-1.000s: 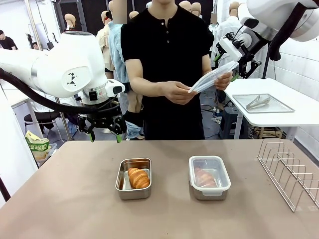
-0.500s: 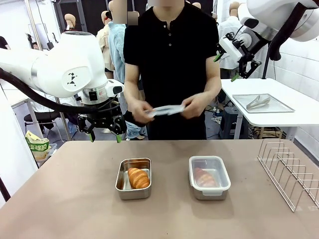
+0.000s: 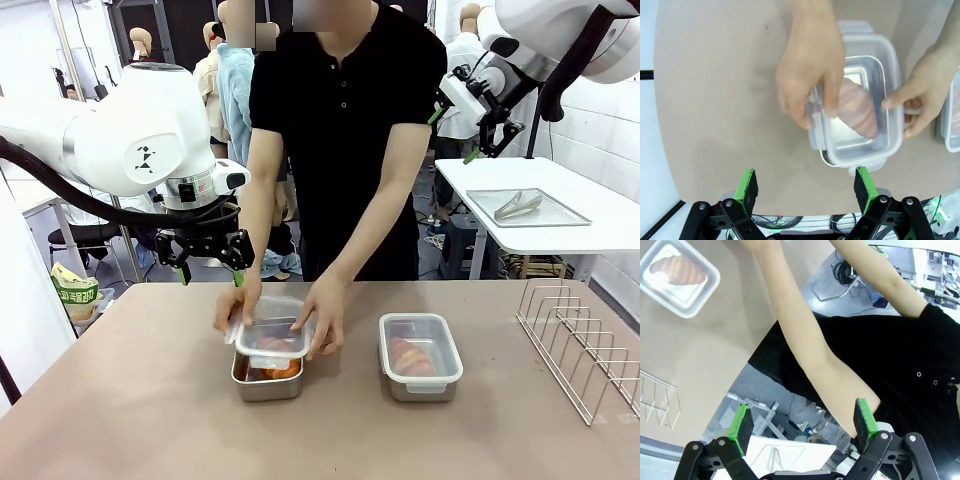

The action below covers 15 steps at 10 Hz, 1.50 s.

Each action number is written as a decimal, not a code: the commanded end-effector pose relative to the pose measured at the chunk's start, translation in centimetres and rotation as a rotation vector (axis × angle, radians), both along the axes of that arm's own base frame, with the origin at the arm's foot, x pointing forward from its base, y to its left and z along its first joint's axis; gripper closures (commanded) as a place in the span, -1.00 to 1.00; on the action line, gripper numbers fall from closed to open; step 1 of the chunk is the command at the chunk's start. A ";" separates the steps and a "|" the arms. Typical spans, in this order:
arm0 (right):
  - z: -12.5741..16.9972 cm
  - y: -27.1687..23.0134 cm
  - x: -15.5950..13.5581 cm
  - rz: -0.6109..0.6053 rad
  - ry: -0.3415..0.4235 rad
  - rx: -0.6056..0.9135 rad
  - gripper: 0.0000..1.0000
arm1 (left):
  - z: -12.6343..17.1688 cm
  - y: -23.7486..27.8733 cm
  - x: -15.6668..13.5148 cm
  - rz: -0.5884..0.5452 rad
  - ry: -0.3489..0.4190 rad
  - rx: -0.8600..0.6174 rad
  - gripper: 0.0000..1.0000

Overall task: Place the bread in airtight containers.
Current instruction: Release when the human grabs the Airtight Container lid.

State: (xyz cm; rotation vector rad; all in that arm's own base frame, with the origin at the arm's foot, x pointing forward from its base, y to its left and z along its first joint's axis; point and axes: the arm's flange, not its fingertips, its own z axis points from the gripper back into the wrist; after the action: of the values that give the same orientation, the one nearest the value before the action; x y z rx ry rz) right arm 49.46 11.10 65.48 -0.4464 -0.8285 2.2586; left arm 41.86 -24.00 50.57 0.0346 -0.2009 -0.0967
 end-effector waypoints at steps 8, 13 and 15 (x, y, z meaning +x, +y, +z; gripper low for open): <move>0.1 0.0 0.1 -0.005 -0.011 0.002 -1.00 | 0.2 0.2 0.0 -0.002 0.001 0.005 -1.00; 0.1 0.0 0.1 -0.005 -0.011 0.002 -1.00 | 0.2 0.2 0.0 -0.002 0.001 0.005 -1.00; 0.1 0.0 0.1 -0.005 -0.011 0.002 -1.00 | 0.2 0.2 0.0 -0.002 0.001 0.005 -1.00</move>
State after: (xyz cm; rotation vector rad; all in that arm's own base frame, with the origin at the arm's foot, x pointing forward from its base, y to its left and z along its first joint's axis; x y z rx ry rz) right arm 49.47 11.09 65.48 -0.4466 -0.8283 2.2584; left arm 41.86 -24.00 50.57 0.0346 -0.2009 -0.0967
